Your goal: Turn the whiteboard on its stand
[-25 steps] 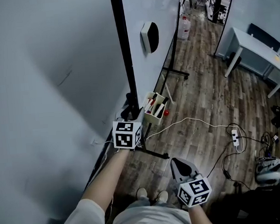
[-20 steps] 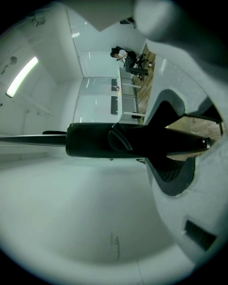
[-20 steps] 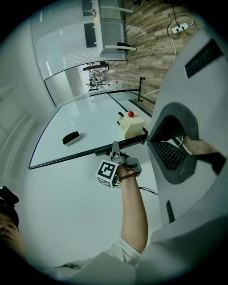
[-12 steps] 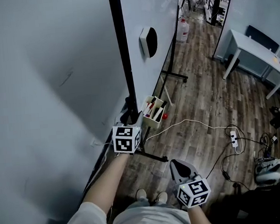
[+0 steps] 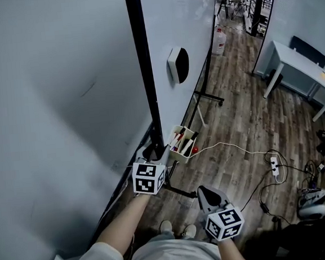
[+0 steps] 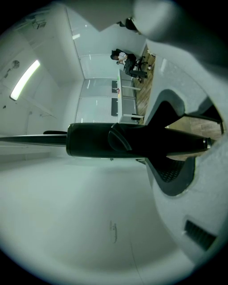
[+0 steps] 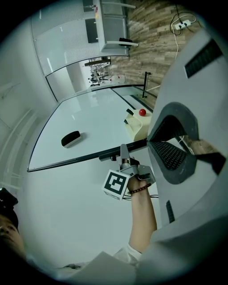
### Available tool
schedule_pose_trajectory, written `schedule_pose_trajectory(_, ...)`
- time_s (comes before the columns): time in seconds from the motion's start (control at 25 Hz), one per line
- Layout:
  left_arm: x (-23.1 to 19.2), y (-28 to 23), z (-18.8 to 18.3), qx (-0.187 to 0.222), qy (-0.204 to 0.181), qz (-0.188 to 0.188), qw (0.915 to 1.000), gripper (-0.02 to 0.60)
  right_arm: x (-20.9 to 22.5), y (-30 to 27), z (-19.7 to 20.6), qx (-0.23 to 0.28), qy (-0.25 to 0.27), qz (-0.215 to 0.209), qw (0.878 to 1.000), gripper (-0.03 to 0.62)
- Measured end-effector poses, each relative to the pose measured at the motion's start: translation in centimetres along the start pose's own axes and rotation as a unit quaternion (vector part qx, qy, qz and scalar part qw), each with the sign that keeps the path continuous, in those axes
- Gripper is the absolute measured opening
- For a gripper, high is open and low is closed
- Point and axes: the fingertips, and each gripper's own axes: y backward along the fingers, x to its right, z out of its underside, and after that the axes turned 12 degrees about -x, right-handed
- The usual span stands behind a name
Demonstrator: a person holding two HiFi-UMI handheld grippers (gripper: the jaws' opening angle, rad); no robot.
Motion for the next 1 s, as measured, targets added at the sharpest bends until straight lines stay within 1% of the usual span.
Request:
schedule_pose_trajectory(0.16, 0.4, 2.0, 3.3, 0.005, -0.001, 0.001, 1.0, 0.202, -1.1, -0.3, 2.0, 0.0, 0.005, -0.003, 1.0, 0.006)
schedule_pose_trajectory(0.24, 0.8, 3.0, 4.2, 0.007, -0.001, 0.001, 1.0, 0.202, -1.3, 0.0, 2.5, 0.001, 0.007, -0.002, 1.0, 0.006)
schedule_pose_trajectory(0.44, 1.4, 5.2, 5.4, 0.007, -0.002, 0.0, 1.0, 0.202, -2.0, 0.3, 3.1, -0.003, 0.009, -0.006, 1.0, 0.006)
schedule_pose_trajectory(0.6, 2.6, 7.2, 3.7, 0.005, -0.003, -0.004, 1.0, 0.202, -2.1, 2.0, 1.2, -0.002, 0.009, -0.012, 1.0, 0.006)
schedule_pose_trajectory(0.64, 2.7, 7.5, 4.2, 0.005, -0.003, -0.004, 1.0, 0.202, -2.2, 1.9, 1.4, -0.001, 0.011, -0.013, 1.0, 0.006)
schedule_pose_trajectory(0.84, 2.5, 8.4, 8.7, 0.008, 0.003, -0.004, 1.0, 0.202, -3.1, 0.6, 4.3, -0.001, 0.024, -0.014, 1.0, 0.006)
schedule_pose_trajectory(1.0, 2.7, 9.1, 8.7, 0.007, 0.003, -0.006, 1.0, 0.202, -3.5, 0.8, 4.0, -0.003, 0.026, -0.018, 0.999, 0.006)
